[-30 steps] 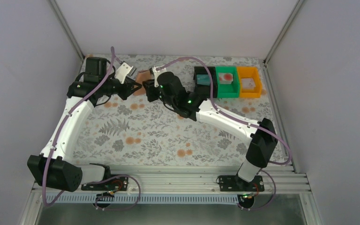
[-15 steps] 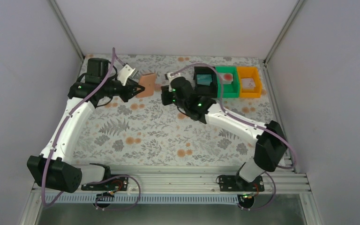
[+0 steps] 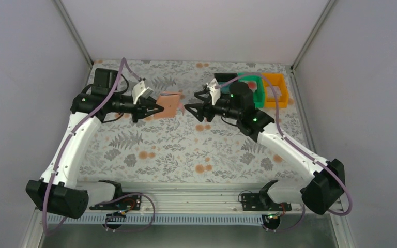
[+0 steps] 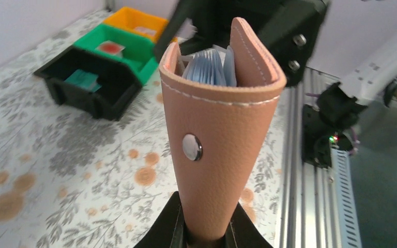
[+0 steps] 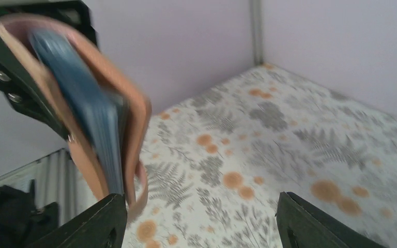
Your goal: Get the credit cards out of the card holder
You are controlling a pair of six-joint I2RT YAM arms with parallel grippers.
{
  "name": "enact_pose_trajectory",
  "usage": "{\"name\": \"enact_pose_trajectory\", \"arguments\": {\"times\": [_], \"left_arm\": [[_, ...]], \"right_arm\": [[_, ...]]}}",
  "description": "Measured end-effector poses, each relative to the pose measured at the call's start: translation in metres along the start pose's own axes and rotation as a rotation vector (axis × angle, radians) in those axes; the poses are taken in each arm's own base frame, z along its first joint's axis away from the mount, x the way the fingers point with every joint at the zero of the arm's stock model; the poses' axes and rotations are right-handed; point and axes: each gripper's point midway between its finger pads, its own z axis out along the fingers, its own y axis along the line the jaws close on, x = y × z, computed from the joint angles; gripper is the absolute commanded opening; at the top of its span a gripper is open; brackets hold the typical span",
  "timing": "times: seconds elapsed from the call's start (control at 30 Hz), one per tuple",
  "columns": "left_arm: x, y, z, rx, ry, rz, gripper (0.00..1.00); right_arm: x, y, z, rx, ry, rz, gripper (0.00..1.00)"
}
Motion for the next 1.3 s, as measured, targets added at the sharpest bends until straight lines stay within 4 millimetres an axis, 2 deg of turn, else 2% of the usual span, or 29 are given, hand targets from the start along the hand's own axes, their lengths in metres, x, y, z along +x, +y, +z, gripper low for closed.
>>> {"name": "enact_pose_trajectory", "arguments": {"times": [0.2, 0.3, 0.7, 0.87, 0.97, 1.17, 1.2, 1.23, 1.3], "left_arm": [[-0.005, -0.031, -0.008, 0.093, -0.035, 0.078, 0.03], [-0.007, -0.038, -0.011, 0.110, -0.047, 0.094, 0.02], [-0.001, -0.045, -0.013, 0.132, -0.033, 0.070, 0.02], [-0.005, -0.054, -0.014, 0.175, -0.057, 0.082, 0.02], [-0.006, -0.056, -0.014, 0.182, -0.063, 0.084, 0.03], [-0.008, -0.055, -0.015, 0.180, -0.068, 0.089, 0.02], [-0.008, -0.055, -0.015, 0.179, -0.069, 0.089, 0.02], [-0.008, -0.055, -0.015, 0.178, -0.069, 0.089, 0.02], [-0.008, -0.054, -0.016, 0.174, -0.070, 0.088, 0.03]], "right_arm": [[-0.045, 0.038, -0.007, -0.231, -0.073, -0.094, 0.59], [-0.054, 0.050, -0.008, -0.304, -0.087, -0.127, 0.55], [-0.041, 0.070, -0.008, -0.420, -0.049, -0.213, 0.63], [-0.030, 0.078, -0.010, -0.452, -0.022, -0.245, 0.58], [-0.029, 0.080, -0.011, -0.459, -0.020, -0.252, 0.47], [-0.030, 0.084, -0.010, -0.469, -0.023, -0.234, 0.53], [-0.030, 0.085, -0.010, -0.471, -0.023, -0.233, 0.50], [-0.030, 0.087, -0.010, -0.475, -0.021, -0.234, 0.44], [-0.029, 0.090, -0.009, -0.484, -0.021, -0.240, 0.25]]}}
